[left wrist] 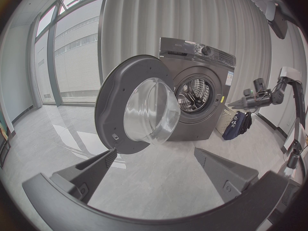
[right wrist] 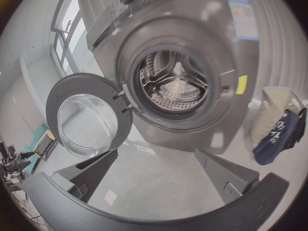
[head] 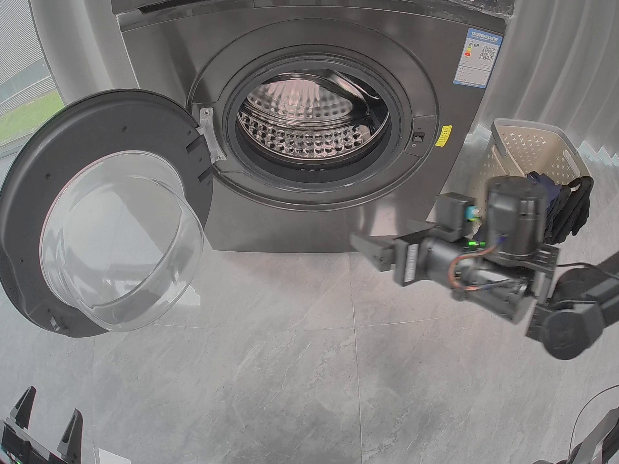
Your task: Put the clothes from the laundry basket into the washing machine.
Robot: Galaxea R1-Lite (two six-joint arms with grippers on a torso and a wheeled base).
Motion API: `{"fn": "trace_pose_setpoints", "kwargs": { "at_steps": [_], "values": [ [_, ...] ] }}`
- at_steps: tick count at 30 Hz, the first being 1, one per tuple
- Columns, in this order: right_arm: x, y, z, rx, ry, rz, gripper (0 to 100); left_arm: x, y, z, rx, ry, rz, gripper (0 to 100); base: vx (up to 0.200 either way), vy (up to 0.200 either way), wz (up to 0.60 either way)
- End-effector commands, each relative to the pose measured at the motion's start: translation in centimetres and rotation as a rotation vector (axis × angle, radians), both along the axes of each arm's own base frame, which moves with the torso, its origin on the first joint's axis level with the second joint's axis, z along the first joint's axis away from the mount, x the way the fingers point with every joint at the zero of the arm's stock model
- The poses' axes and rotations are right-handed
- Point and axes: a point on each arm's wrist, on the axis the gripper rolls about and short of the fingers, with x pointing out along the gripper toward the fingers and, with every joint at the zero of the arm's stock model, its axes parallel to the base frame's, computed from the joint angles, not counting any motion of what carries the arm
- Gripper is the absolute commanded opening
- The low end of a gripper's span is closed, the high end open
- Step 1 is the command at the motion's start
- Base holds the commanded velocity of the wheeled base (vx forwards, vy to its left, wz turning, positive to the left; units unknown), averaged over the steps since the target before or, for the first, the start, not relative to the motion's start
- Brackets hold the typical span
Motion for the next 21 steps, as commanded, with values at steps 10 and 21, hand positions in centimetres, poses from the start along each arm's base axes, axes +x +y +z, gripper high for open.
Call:
{"fn": "trace_pose_setpoints", "kwargs": {
  "at_steps": [10,21],
  "values": [
    [-23.9,-20.3,-6.0,-0.018,-0.241,-0.555,100,0.1,0.0,-0.5,0.001,0.009,0.000,100,0.000,0.000,0.00],
    [-27.4,-20.4,-10.4,-0.033,-0.178,-0.555,100,0.1,0.0,-0.5,-0.001,0.009,0.000,100,0.000,0.000,0.00]
  ]
}}
